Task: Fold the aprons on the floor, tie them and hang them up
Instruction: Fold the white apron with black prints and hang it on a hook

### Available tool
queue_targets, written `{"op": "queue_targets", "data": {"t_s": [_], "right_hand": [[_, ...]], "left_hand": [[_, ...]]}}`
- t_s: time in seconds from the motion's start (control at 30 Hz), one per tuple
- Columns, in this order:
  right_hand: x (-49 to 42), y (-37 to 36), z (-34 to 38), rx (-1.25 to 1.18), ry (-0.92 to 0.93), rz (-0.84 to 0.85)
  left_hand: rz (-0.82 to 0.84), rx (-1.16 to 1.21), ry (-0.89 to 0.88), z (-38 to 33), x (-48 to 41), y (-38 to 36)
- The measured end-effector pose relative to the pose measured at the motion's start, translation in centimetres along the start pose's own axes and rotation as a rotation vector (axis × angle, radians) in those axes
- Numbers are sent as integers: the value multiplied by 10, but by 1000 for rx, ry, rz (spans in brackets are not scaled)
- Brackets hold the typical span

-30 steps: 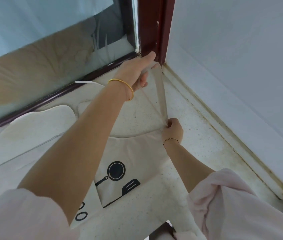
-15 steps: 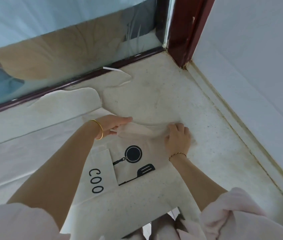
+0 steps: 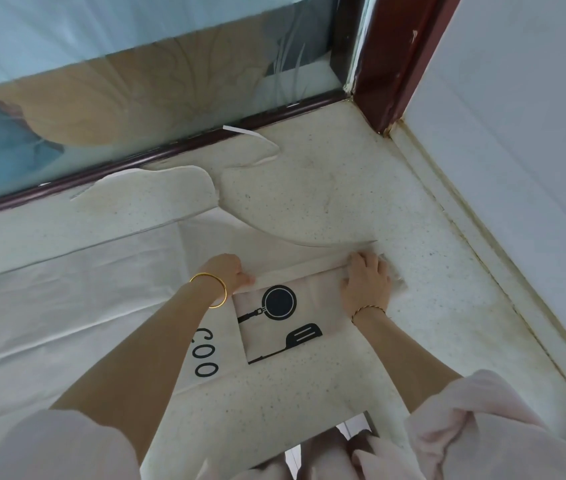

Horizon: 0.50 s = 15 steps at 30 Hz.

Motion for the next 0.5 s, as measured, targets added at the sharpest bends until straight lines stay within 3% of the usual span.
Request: {"op": "queue_targets", "data": {"t_s": [0.13,0.23,0.4,0.5], "right_hand": [[-10,8,3,-15,-16,-11],[-17,16,9,-88,82,-48],[-31,11,29,39,203,187],[-38,9,32,137,176,215]], "left_hand": [[-13,-61,-44,2,-5,-7],[-60,-46,-41,7,-7,-10],[-105,-81,-20,9,-8,-12],[-109,-49,-10,9,-8,-14]]}}
Point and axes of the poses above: each hand's wrist, its own x-axis away from the middle knuckle, its own y-axis out of the back of the hand, z = x × y, the point moved 2 cm from there along -x, towards the middle knuckle, and after that the axes turned 6 degrees about -x, right-handed, at the moved point
